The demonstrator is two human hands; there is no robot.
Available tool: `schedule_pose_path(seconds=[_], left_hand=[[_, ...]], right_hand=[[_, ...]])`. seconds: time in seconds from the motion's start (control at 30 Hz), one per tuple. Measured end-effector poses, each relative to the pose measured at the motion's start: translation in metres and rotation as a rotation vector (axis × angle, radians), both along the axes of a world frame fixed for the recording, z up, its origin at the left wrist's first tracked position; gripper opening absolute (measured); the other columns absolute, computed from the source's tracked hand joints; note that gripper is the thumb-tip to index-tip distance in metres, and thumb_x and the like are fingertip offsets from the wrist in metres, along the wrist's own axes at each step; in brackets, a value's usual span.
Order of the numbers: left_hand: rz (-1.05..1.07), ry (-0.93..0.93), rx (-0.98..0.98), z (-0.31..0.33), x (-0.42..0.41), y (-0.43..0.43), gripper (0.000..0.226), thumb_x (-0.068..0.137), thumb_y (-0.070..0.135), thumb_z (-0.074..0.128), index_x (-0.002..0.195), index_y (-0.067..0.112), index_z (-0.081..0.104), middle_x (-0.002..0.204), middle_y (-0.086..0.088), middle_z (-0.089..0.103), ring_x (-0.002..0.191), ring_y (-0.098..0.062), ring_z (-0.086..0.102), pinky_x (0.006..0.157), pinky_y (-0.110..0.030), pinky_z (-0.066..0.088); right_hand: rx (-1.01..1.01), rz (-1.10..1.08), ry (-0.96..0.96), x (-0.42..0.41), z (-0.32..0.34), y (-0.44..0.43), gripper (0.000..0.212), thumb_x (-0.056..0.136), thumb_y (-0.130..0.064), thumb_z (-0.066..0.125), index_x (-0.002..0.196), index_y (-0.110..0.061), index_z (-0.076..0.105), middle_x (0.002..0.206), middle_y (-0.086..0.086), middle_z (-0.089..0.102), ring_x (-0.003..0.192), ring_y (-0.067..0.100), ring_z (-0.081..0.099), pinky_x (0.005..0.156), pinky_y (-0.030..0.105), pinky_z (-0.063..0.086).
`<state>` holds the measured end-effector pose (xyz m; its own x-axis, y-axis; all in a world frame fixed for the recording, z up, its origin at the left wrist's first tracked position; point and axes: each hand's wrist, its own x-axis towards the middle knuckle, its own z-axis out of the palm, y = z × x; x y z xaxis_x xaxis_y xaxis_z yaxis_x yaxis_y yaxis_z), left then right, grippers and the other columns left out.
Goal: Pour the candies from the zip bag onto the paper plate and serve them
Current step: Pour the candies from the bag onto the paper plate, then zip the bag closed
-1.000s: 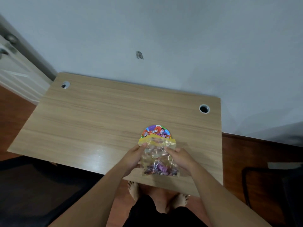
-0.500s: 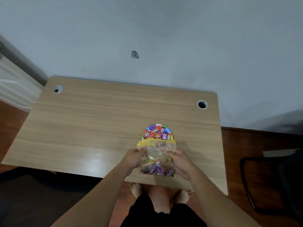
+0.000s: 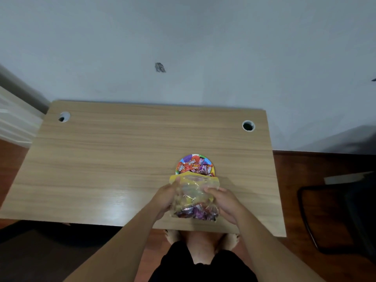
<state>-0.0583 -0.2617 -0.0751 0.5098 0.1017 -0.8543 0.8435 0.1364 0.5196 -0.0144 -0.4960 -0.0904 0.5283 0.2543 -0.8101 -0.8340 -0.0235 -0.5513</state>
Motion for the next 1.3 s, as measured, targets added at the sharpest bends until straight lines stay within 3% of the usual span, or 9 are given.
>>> schedule_pose_path(seconds=[0.2,0.33,0.4,0.5,0.63,0.73,0.87,1.1,1.3], left_hand=[[0.099,-0.174,0.09,0.017,0.008,0.006,0.046,0.108,0.057,0.048,0.118,0.022,0.075,0.09,-0.002,0.079,0.071,-0.017,0.071,0.062,-0.028,0.053],[0.079,-0.333,0.127,0.037,0.024,0.028,0.04,0.108,0.05,0.055,0.112,0.019,0.079,0.1,-0.002,0.079,0.093,-0.02,0.07,0.072,-0.035,0.052],[0.053,-0.388,0.145,0.048,0.033,0.042,0.039,0.106,0.051,0.058,0.114,0.022,0.081,0.112,-0.005,0.081,0.103,-0.017,0.071,0.08,-0.037,0.052],[0.066,-0.463,0.17,0.069,0.048,0.06,0.033,0.107,0.042,0.06,0.108,0.019,0.083,0.103,-0.002,0.083,0.094,-0.007,0.07,0.078,-0.033,0.05],[0.105,-0.569,0.241,0.101,0.066,0.089,0.027,0.106,0.033,0.065,0.108,0.013,0.083,0.091,0.005,0.08,0.071,0.009,0.067,0.069,-0.029,0.048],[0.074,-0.687,0.295,0.122,0.077,0.112,0.026,0.106,0.024,0.067,0.11,0.002,0.081,0.091,-0.004,0.078,0.065,0.009,0.064,0.062,-0.023,0.045],[0.031,-0.807,0.312,0.15,0.087,0.136,0.018,0.104,0.015,0.069,0.11,-0.001,0.075,0.09,-0.005,0.074,0.063,0.004,0.067,0.053,-0.009,0.045],[-0.032,-0.831,0.298,0.178,0.099,0.177,0.017,0.102,0.024,0.072,0.1,0.008,0.079,0.087,-0.002,0.071,0.07,-0.005,0.058,0.058,-0.023,0.041],[-0.093,-0.882,0.364,0.188,0.1,0.2,0.017,0.101,0.013,0.072,0.095,-0.001,0.079,0.083,0.003,0.072,0.073,0.002,0.061,0.07,-0.013,0.046]], right_hand=[[-0.044,-0.032,-0.078,0.01,0.015,0.009,0.04,0.103,-0.044,0.071,0.126,-0.014,0.081,0.12,0.001,0.085,0.116,0.024,0.08,0.112,0.049,0.057],[-0.104,-0.05,-0.222,0.028,0.038,0.018,0.029,0.104,-0.035,0.073,0.122,-0.013,0.081,0.113,0.001,0.087,0.104,0.018,0.083,0.09,0.034,0.063],[-0.139,-0.023,-0.306,0.039,0.051,0.025,0.027,0.103,-0.03,0.074,0.119,-0.01,0.081,0.112,0.008,0.087,0.081,0.007,0.08,0.072,0.026,0.061],[-0.152,0.025,-0.386,0.056,0.072,0.037,0.023,0.106,-0.02,0.07,0.118,-0.003,0.08,0.106,0.013,0.085,0.066,0.004,0.075,0.057,0.02,0.058],[-0.169,0.151,-0.489,0.081,0.105,0.054,0.027,0.101,-0.035,0.076,0.107,-0.011,0.086,0.102,0.011,0.087,0.089,0.019,0.071,0.081,0.035,0.057],[-0.215,0.294,-0.584,0.098,0.131,0.063,0.023,0.097,-0.04,0.079,0.107,-0.021,0.089,0.107,-0.004,0.088,0.1,0.012,0.076,0.093,0.033,0.057],[-0.216,0.365,-0.631,0.116,0.165,0.082,0.037,0.088,-0.047,0.088,0.111,-0.019,0.086,0.108,0.002,0.087,0.09,0.009,0.076,0.088,0.029,0.055],[-0.263,0.518,-0.793,0.144,0.196,0.11,0.012,0.093,-0.027,0.086,0.094,-0.016,0.081,0.086,-0.004,0.086,0.079,0.003,0.078,0.08,0.022,0.056],[-0.616,0.954,-0.97,0.161,0.218,0.138,0.033,0.089,-0.056,0.082,0.078,-0.027,0.072,0.074,-0.008,0.064,0.073,0.015,0.058,0.068,0.036,0.04]])
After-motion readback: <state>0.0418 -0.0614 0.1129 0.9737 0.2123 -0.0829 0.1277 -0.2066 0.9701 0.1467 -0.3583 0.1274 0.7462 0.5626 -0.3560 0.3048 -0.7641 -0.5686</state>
